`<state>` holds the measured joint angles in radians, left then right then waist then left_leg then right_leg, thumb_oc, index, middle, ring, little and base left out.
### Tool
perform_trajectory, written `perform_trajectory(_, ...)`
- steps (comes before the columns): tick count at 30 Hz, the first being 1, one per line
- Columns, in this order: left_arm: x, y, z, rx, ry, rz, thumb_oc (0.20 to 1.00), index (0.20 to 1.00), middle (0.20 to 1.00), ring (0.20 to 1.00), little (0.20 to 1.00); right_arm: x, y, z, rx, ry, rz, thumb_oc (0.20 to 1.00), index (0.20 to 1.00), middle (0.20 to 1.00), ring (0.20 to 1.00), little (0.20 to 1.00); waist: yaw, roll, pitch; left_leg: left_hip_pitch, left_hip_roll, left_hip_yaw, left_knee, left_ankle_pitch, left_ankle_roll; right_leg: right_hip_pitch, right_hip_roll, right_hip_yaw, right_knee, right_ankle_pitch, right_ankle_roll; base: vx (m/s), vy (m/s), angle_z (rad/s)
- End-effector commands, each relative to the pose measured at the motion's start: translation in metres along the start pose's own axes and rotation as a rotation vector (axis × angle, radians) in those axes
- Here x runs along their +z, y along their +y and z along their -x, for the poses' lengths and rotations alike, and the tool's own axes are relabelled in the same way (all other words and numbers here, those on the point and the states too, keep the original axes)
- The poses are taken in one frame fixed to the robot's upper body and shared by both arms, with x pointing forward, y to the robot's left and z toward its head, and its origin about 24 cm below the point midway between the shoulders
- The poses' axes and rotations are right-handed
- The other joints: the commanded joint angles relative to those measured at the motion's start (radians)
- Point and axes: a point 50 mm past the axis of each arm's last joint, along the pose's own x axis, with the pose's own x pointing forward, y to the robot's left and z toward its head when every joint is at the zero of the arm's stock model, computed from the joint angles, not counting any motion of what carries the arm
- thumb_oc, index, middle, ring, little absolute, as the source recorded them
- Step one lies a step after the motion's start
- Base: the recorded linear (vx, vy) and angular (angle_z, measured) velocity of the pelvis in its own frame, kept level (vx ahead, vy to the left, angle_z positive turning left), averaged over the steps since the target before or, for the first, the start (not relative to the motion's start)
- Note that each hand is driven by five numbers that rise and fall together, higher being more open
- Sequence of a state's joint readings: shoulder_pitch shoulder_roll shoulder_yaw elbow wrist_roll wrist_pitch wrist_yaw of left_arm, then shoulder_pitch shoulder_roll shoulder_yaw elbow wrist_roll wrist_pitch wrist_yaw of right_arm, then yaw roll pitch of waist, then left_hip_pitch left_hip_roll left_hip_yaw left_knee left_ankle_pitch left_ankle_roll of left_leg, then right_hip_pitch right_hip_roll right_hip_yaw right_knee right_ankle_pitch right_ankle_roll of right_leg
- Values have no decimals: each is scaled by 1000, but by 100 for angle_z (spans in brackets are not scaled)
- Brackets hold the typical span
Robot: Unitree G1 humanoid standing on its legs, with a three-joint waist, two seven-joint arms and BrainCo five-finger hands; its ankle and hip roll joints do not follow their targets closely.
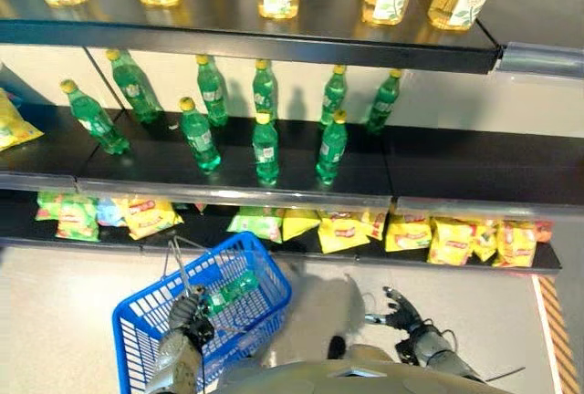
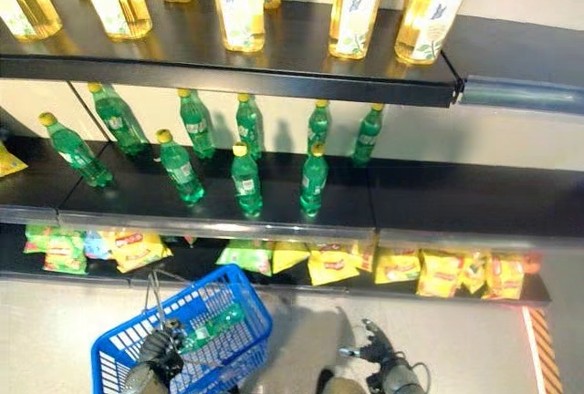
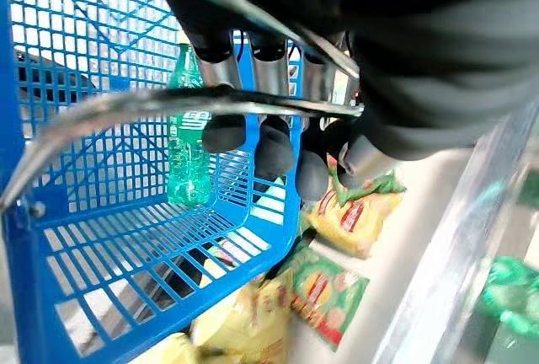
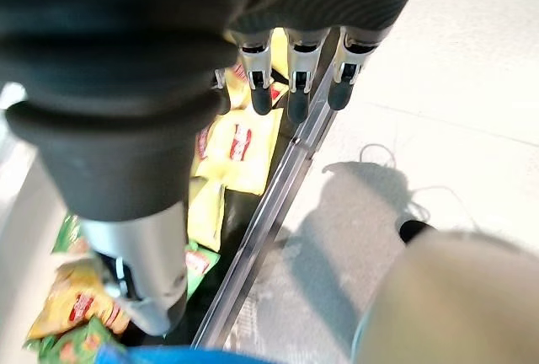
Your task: Pick up the snacks into the basket
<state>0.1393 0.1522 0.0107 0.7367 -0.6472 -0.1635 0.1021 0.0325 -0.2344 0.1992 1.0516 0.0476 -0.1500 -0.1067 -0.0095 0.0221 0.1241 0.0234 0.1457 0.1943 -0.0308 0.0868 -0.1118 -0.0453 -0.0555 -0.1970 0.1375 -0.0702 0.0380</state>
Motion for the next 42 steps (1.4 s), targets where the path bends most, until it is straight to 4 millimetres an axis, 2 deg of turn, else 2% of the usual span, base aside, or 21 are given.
perform_trajectory(1, 78, -21, -11, -91, -341, 51, 200, 200, 200, 200, 200, 26, 1, -7, -16, -84, -62, 1000, 1000, 1000, 1000, 1000, -3, -58, -3, -84, -115, 73, 172, -39, 52, 49, -37, -4, -91, 102, 76, -5, -10, 25)
perform_trajectory(4, 73, -16, -14, -52, -315, 51, 200, 200, 200, 200, 200, 18, -1, -7, -14, -53, -22, 1000, 1000, 1000, 1000, 1000, -2, -68, -11, -94, -25, 42, 168, -27, 27, 67, -63, -1, -103, 96, 81, 69, 75, 11)
perform_trajectory(6, 72, -11, -13, -16, -315, 62, 200, 200, 200, 200, 200, 14, -4, -6, -32, -29, -32, 1000, 1000, 1000, 1000, 1000, -2, -63, -25, -81, 50, -14, 118, 24, 2, 68, -83, 10, -96, 82, 94, 142, 190, -38)
perform_trajectory(9, 72, -7, -14, 14, -313, 67, 200, 200, 200, 200, 200, 10, -7, -6, -57, -12, -47, 1000, 1000, 1000, 1000, 1000, -8, -30, -34, -43, 151, -75, 22, 121, -39, 61, -98, 23, -61, 54, 115, 119, 256, -16)
perform_trajectory(10, 72, -7, -14, 14, -313, 67, 200, 200, 200, 200, 200, 10, -7, -6, -57, -12, -47, 1000, 1000, 1000, 1000, 1000, -8, -30, -34, -43, 151, -75, 22, 121, -39, 62, -98, 23, -61, 53, 115, 146, 489, -12)
perform_trajectory(11, 72, -8, -16, 27, -307, 85, 200, 200, 200, 200, 200, 4, -10, -5, -85, 17, -89, 1000, 1000, 1000, 1000, 1000, -14, 5, -37, -13, 163, -123, -28, 130, -67, 61, -126, 34, -28, 47, 133, 102, 367, -7)
perform_trajectory(12, 72, -8, -17, 27, -307, 85, 200, 200, 200, 200, 200, 4, -10, -5, -85, 17, -89, 1000, 1000, 1000, 1000, 1000, -14, 4, -37, -12, 163, -122, -28, 130, -67, 62, -127, 34, -27, 47, 134, 157, 624, -7)
perform_trajectory(15, 70, -20, -19, -18, -285, 51, 200, 200, 200, 200, 200, -15, -11, -1, -139, 104, -209, 1000, 1000, 1000, 1000, 1000, -25, 11, -49, 9, 113, -77, -39, 45, -50, 77, -207, 16, -15, 72, 176, 63, 316, 8)
perform_trajectory(20, 71, -26, -13, -84, -313, 0, 200, 200, 200, 200, 200, -14, -15, -3, -187, 131, -323, 1000, 1000, 1000, 1000, 1000, -13, -4, -41, 32, -35, -44, -40, -32, 30, 25, -337, 74, 21, 272, 220, 33, 447, -1)
perform_trajectory(21, 70, -26, -11, -104, -316, -13, 200, 200, 200, 200, 200, -14, -16, -3, -188, 133, -322, 1000, 1000, 1000, 1000, 1000, 1, -1, -46, 41, -82, -31, -56, -50, 49, 9, -384, 37, 4, 340, 224, 10, 405, -42)
perform_trajectory(23, 69, -26, -11, -103, -316, -14, 200, 200, 200, 200, 200, -14, -16, -3, -188, 133, -322, 1000, 1000, 1000, 1000, 1000, 1, -1, -46, 42, -83, -31, -56, -50, 50, 11, -385, 37, 2, 341, 224, 3, 277, -41)
perform_trajectory(24, 67, -23, -7, -106, -315, -23, 200, 200, 200, 200, 200, -12, -17, -4, -184, 129, -308, 1000, 1000, 1000, 1000, 1000, 19, 3, -47, 45, -119, -13, -56, -74, 67, 3, -432, -85, 3, 348, 220, -14, 404, -32)
perform_trajectory(26, 67, -21, -7, -107, -314, -25, 200, 200, 200, 200, 200, -7, -16, -5, -178, 113, -307, 1000, 1000, 1000, 1000, 1000, 28, 9, -44, 49, -130, -2, -56, -79, 79, -1, -427, -128, 35, 319, 207, -20, 379, -48)
perform_trajectory(27, 68, -19, -5, -105, -322, -17, 200, 200, 200, 200, 200, -1, -14, -7, -169, 89, -305, 1000, 1000, 1000, 1000, 1000, 35, 14, -31, 54, -151, 8, -56, -82, 110, -12, -368, -158, 128, 250, 181, -21, 291, -74)
perform_trajectory(30, 72, -12, -4, -91, -335, -15, 200, 200, 200, 200, 200, 0, -7, -7, -131, 79, -302, 1000, 1000, 1000, 1000, 1000, 38, 9, -21, 55, -170, 19, -56, -73, 129, -19, -178, -177, 148, 136, 133, -28, 223, -50)
perform_trajectory(31, 72, -11, -3, -89, -335, -18, 200, 200, 200, 200, 200, -2, -5, -6, -122, 79, -299, 1000, 1000, 1000, 1000, 1000, 31, 2, -20, 58, -180, 10, -56, -68, 128, -20, -127, -151, 127, 112, 123, 42, 89, -15)
perform_trajectory(32, 70, -6, -3, -75, -330, -25, 200, 200, 200, 200, 200, -5, 0, -4, -84, 74, -280, 1000, 1000, 1000, 1000, 1000, 7, -18, -26, 57, -193, -8, -49, -64, 119, -10, -11, -32, 20, 87, 91, 45, 43, 8)
perform_trajectory(36, 66, -8, -5, -65, -312, -5, 200, 200, 200, 200, 200, -7, 5, -3, -59, 81, -234, 1000, 1000, 1000, 1000, 1000, 14, -32, -33, 9, -188, 1, 47, -72, 102, 39, -23, -20, -61, 113, 71, -24, 30, 57)
perform_trajectory(37, 69, -12, -8, -60, -319, 26, 200, 200, 200, 200, 200, -4, 5, -4, -44, 64, -186, 1000, 1000, 1000, 1000, 1000, 19, -45, -15, -51, -157, -4, 142, -65, 58, 58, -42, -16, -107, 123, 69, -66, 23, -2)
perform_trajectory(39, 69, -12, -8, -60, -319, 26, 200, 200, 200, 200, 200, -4, 5, -4, -44, 64, -186, 1000, 1000, 1000, 1000, 1000, 18, -45, -16, -54, -156, -5, 147, -67, 57, 58, -42, -17, -108, 123, 69, -41, 58, -6)
perform_trajectory(42, 71, -13, -10, -37, -323, 61, 200, 200, 200, 200, 200, -3, 3, -5, -29, 64, -114, 1000, 1000, 1000, 1000, 1000, 23, -66, -32, -48, -43, -41, 127, -63, 27, 61, -96, -7, -131, 130, 96, 18, 199, 3)
